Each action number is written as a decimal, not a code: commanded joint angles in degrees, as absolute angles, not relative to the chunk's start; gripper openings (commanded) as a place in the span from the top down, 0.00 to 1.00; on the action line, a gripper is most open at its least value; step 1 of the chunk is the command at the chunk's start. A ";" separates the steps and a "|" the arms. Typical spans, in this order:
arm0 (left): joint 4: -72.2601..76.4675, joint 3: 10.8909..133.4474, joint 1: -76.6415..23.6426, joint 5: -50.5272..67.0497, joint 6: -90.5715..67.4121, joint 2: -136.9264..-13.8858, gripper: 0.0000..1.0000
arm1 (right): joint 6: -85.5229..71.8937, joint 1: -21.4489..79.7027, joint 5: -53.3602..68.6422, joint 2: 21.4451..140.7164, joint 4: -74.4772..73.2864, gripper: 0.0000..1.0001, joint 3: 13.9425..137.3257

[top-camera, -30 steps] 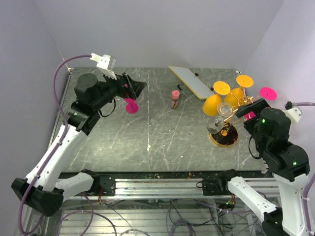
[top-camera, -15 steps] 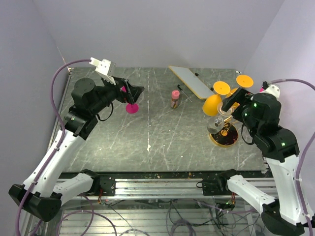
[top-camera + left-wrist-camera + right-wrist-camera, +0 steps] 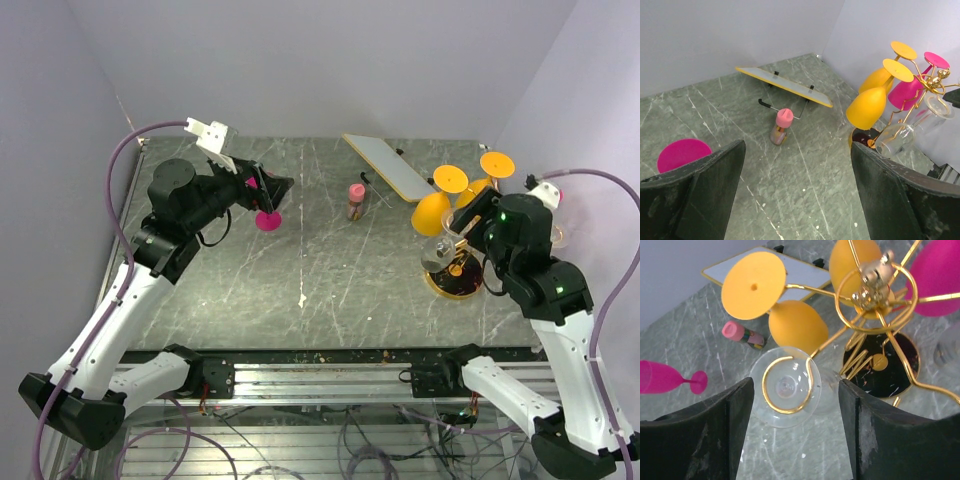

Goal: Take the wine glass off the wine glass rack

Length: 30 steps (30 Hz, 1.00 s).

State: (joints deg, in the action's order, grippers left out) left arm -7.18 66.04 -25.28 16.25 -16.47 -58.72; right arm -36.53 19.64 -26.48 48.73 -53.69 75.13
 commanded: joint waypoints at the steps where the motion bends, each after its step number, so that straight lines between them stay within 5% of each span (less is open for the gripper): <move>1: -6.68 65.74 -25.31 16.24 -15.77 -58.36 0.04 | -46.86 19.89 -29.97 46.25 -52.06 0.36 71.64; 13: -6.15 65.30 -25.31 15.76 -16.05 -58.36 0.04 | -51.84 19.91 -30.71 47.96 -51.74 0.45 69.69; 30: -7.96 66.12 -25.22 12.34 -14.01 -56.11 0.03 | -53.58 19.91 -30.85 46.73 -51.80 0.71 67.69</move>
